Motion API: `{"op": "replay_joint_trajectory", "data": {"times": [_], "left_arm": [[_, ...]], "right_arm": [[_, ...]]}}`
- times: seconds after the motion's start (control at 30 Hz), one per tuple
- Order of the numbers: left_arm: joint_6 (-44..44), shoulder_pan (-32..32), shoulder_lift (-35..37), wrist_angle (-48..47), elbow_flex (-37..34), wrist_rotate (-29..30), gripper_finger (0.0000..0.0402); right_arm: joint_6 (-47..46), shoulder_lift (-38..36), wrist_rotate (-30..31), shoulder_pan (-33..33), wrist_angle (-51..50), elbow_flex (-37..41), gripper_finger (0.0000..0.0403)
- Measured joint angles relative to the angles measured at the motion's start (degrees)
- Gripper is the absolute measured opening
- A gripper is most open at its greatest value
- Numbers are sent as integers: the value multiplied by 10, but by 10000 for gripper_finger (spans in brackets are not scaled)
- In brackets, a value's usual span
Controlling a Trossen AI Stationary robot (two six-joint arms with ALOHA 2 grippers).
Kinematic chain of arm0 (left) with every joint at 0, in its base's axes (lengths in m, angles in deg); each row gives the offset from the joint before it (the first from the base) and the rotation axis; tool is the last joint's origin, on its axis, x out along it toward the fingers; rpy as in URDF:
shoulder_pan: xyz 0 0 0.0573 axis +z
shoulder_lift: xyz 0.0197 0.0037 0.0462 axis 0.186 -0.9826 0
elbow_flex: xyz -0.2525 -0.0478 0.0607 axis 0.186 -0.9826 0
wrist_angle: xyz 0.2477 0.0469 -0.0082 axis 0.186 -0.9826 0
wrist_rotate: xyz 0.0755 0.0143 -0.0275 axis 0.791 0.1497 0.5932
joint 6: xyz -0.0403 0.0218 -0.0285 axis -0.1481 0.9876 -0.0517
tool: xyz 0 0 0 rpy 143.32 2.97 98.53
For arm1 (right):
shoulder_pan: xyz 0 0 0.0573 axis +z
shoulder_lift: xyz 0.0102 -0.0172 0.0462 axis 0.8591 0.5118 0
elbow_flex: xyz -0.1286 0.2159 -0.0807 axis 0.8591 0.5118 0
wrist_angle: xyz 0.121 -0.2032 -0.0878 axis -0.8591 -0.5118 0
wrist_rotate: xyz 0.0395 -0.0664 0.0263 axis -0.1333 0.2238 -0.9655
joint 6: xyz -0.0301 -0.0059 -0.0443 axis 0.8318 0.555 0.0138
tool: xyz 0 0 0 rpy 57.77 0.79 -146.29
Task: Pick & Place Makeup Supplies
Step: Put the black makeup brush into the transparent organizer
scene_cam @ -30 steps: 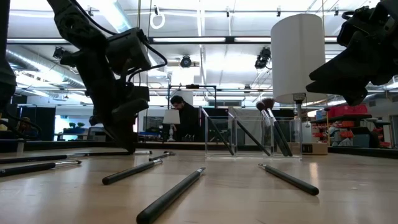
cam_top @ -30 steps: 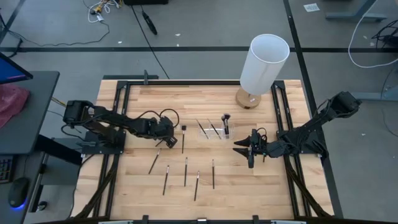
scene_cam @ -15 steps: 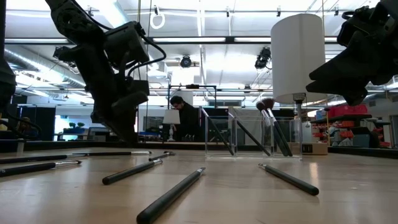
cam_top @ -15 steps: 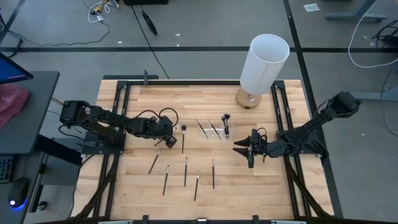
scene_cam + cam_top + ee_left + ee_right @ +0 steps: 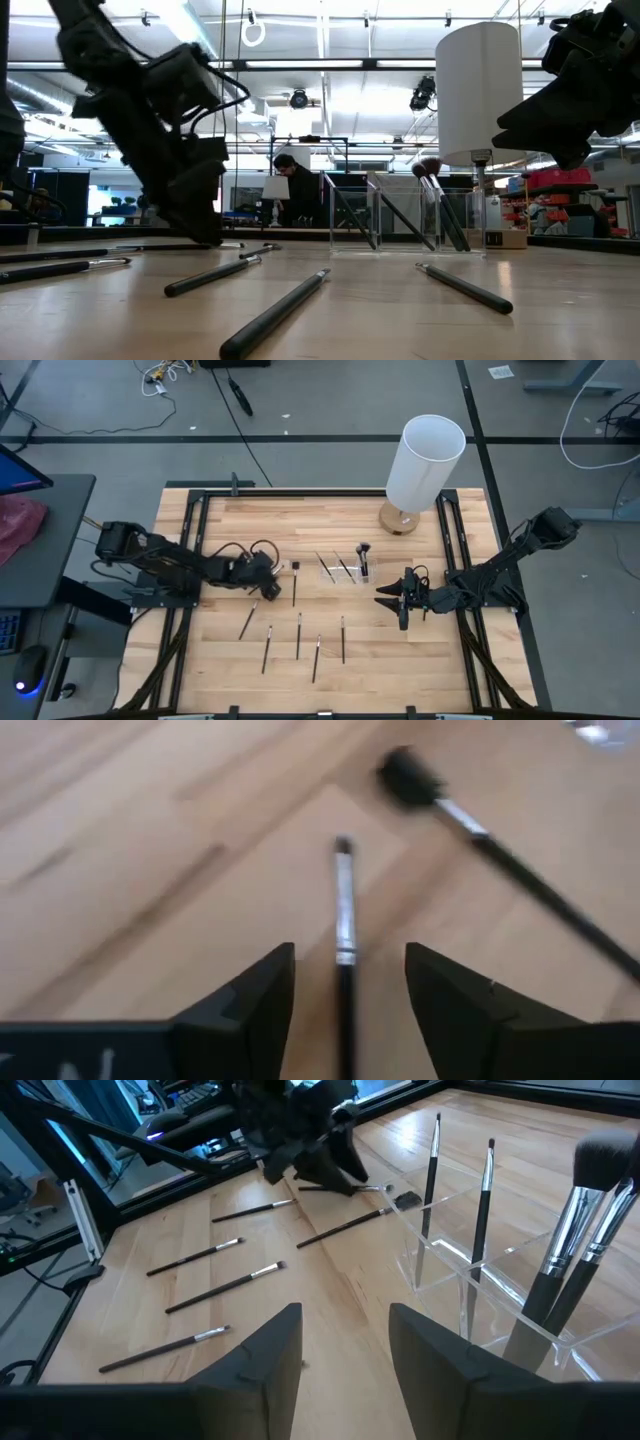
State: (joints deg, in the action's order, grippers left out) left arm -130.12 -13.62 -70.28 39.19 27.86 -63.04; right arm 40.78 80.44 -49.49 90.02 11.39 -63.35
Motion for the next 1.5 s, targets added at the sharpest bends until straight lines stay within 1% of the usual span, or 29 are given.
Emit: {"op": "replay_joint_trajectory", "data": {"times": [0.1, 0.23, 0.33, 0.47, 0.6, 0.7, 0.87, 1.07, 1.23, 1.37, 1.5], "left_arm": [[-4, -23, 0, 54, -34, 41, 193], [-4, -59, 0, 109, -73, 130, 189], [20, -76, -2, 173, -103, 156, 192], [39, -81, -11, 268, -136, 156, 204], [42, -75, -27, 301, -147, 162, 222], [58, -72, -51, 335, -146, 161, 235], [91, -72, -99, 352, -121, 166, 234], [80, -64, -144, 369, -112, 161, 219], [92, -53, -153, 373, -111, 147, 198], [101, -40, -153, 376, -113, 125, 168], [96, -32, -153, 389, -126, 111, 121]], "right_arm": [[0, 0, 0, 0, 0, 0, 155], [0, 0, 0, 0, 0, 0, 155], [0, 0, 0, 0, 0, 0, 155], [0, 0, 2, 0, 0, 0, 155], [0, 0, 2, 0, 2, 0, 155], [0, 0, 2, 0, 3, 0, 155], [0, 0, 2, 0, 3, 0, 155], [0, 0, 2, 0, 3, 0, 155], [2, 0, 2, 0, 3, 0, 155], [2, 0, 2, 0, 3, 0, 155], [2, 0, 2, 0, 3, 0, 155]]}}
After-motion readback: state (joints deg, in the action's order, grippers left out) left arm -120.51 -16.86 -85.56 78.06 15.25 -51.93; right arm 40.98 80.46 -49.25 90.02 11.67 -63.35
